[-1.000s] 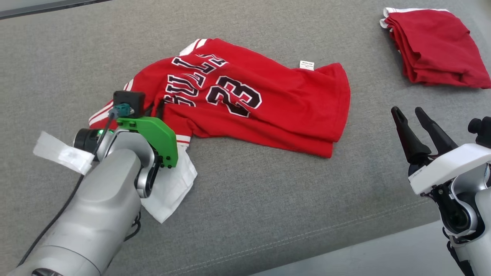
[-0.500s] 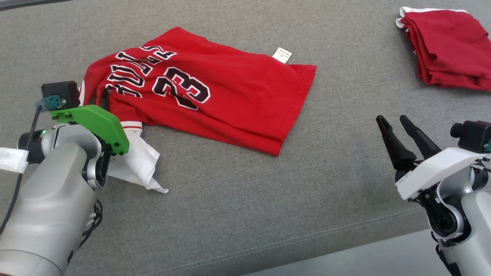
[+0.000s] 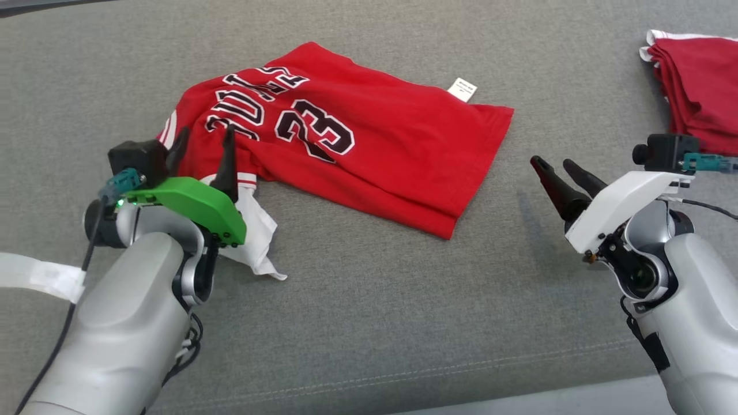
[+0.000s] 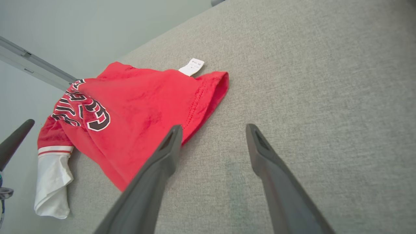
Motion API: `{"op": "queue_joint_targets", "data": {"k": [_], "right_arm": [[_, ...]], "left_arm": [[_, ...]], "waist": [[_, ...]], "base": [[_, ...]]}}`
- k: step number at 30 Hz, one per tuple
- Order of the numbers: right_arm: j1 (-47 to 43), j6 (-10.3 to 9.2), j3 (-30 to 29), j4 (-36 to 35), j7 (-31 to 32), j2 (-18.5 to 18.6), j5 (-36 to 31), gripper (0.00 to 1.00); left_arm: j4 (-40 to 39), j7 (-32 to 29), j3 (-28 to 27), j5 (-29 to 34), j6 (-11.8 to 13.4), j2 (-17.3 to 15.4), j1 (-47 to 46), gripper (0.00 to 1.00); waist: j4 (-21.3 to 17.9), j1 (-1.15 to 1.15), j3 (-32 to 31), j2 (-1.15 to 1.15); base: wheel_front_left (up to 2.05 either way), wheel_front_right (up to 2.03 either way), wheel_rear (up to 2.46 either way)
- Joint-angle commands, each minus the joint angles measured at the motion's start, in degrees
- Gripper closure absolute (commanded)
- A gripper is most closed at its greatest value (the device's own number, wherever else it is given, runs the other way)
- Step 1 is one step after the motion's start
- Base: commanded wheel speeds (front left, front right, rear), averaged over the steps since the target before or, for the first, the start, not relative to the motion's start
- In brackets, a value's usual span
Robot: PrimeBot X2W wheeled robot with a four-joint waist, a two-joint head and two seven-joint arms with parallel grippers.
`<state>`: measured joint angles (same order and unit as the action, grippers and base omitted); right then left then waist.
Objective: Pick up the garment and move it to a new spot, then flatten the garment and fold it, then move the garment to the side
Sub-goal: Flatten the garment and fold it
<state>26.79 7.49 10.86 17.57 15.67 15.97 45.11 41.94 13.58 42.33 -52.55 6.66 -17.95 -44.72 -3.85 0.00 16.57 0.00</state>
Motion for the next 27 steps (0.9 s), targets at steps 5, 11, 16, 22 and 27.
{"op": "queue_joint_targets", "data": {"k": [5, 11, 16, 22, 27], "right_arm": [[4.5, 0.0, -1.2, 8.8, 2.3, -1.2, 0.2, 0.0], [8.6, 0.0, -3.5, 19.2, 4.4, -1.8, 1.2, 0.0], [11.5, 0.0, -4.8, 27.0, 5.0, -2.1, 0.7, 0.0], [14.3, 0.0, -2.6, 30.6, 4.5, -1.7, -1.2, 0.71], [16.9, 0.0, 0.5, 28.8, 1.7, 0.2, -2.0, 1.0]], "left_arm": [[-11.1, 1.2, 0.0, 2.1, 3.0, -0.8, 6.5, 0.0], [-26.4, 1.5, 0.1, 4.3, 8.3, -2.8, 15.1, 0.0], [-37.9, 1.6, -0.5, 5.9, 12.9, -4.9, 21.4, 0.0], [-46.1, 1.6, -1.8, 7.5, 16.7, -7.2, 25.7, 0.0], [-49.0, 1.6, -3.0, 7.7, 18.0, -7.9, 27.3, 0.0]], "waist": [[6.2, 0.0, -1.7, 0.0], [12.3, 0.0, -1.5, 0.0], [16.1, 0.0, -1.3, 0.0], [18.7, 0.0, -1.3, 0.0], [19.0, 0.0, -1.1, 0.0]], "base": [[0.0, 0.0, 0.0], [0.0, 0.0, 0.0], [0.0, 0.0, 0.0], [0.0, 0.0, 0.0], [0.0, 0.0, 0.0]]}}
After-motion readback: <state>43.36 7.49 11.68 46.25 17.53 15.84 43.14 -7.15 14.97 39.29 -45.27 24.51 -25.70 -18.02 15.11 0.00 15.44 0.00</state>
